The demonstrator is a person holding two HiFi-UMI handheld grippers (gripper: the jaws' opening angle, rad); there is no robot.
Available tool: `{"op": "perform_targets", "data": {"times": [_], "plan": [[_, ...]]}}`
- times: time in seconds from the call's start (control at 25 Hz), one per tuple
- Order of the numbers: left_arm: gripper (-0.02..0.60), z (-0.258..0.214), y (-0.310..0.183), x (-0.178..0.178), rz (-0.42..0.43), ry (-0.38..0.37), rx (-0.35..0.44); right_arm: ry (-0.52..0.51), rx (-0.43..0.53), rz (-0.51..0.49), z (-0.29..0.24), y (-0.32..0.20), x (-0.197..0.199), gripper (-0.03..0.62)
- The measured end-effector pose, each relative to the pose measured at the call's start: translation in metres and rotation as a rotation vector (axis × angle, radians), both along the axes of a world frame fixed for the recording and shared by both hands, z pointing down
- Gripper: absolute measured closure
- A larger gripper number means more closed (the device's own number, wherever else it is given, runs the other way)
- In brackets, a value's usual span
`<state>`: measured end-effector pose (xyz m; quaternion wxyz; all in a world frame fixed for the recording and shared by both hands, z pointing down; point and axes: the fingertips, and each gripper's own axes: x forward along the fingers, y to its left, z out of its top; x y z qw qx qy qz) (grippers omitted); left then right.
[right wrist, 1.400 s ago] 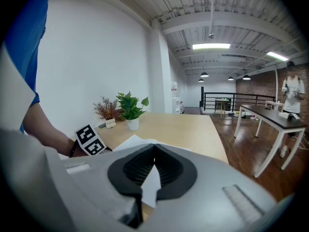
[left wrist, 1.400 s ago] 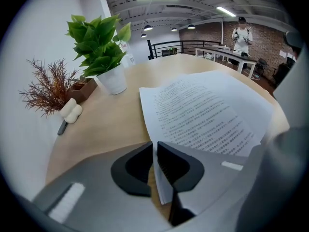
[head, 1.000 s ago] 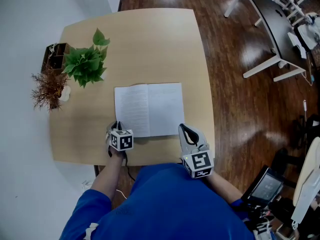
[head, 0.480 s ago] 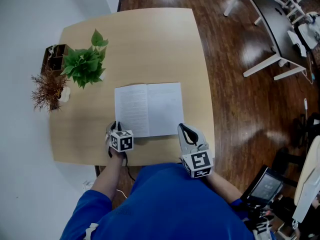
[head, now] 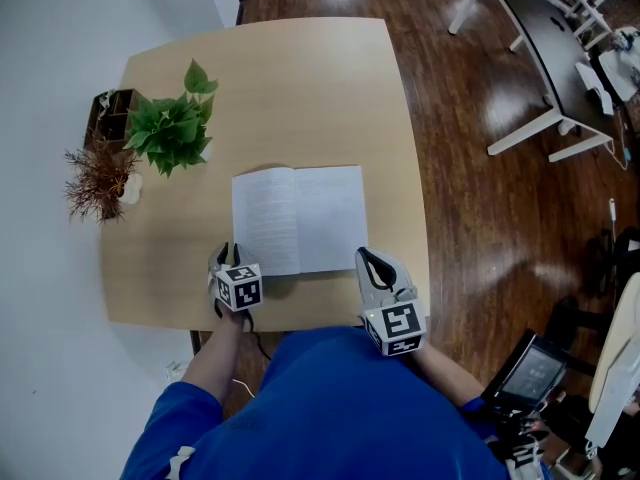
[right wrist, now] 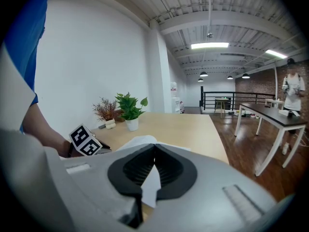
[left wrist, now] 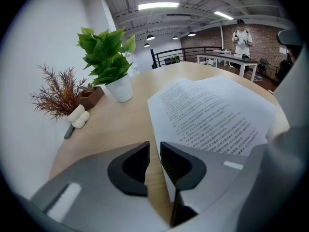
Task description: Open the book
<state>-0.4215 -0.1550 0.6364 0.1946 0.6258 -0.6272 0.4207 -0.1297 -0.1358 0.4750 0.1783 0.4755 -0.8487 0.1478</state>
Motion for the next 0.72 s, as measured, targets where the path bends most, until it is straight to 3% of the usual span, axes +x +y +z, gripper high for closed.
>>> {"op": "perform_targets", "data": {"times": [0.44, 0.72], "plan": [[0.505, -0.015, -0.001, -0.001, 0.000, 0.020, 0.060, -0.005, 0.008, -0.004, -0.002, 0.000, -0.002, 0.591], [0.553, -0.037, -0.007, 0.016, 0.034, 0.064, 0.149, -0.002, 0.000, 0.019, -0.001, 0.001, 0.005, 0.591]]}}
